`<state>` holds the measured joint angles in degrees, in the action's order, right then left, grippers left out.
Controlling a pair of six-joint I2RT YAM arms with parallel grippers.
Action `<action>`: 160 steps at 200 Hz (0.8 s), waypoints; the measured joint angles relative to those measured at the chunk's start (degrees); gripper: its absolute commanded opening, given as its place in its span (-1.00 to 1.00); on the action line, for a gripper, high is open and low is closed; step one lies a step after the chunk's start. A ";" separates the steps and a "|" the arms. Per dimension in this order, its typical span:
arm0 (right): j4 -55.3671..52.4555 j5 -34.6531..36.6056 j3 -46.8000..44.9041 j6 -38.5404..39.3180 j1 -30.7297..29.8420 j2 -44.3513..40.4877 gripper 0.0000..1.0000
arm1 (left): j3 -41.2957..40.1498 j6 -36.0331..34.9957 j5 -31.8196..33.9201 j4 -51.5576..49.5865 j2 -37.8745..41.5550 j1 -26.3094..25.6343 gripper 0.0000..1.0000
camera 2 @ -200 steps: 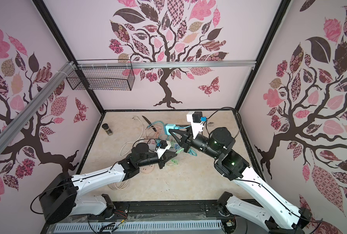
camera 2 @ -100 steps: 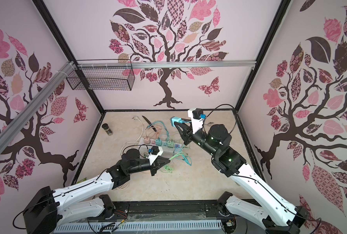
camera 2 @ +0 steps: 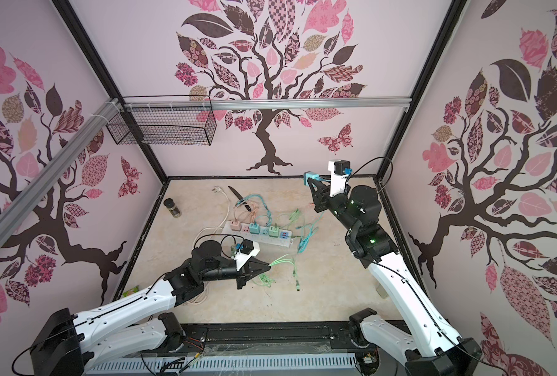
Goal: Insert plugs into power strip
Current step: Brush down the power cord, then place the power cord at the center of the table.
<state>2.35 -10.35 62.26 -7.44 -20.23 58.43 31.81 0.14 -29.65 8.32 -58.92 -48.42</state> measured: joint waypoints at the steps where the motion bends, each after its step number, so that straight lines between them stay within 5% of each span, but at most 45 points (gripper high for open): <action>1: 0.00 -0.04 0.00 0.00 0.00 0.00 -0.85 | 0.00 0.00 0.00 -0.02 -0.02 0.00 -1.00; 115: -5.81 -1.14 -0.50 2.75 0.02 -3.34 -0.83 | 7.93 -1.22 12.70 -2.34 -20.48 0.00 -0.96; 160: -6.80 -2.01 -4.94 1.64 0.02 -8.09 -0.82 | 8.55 -0.11 16.46 -2.01 -22.88 0.09 -0.89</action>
<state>-4.45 -12.36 57.32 -5.80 -20.21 50.35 40.36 0.03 -13.19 6.31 -81.80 -48.34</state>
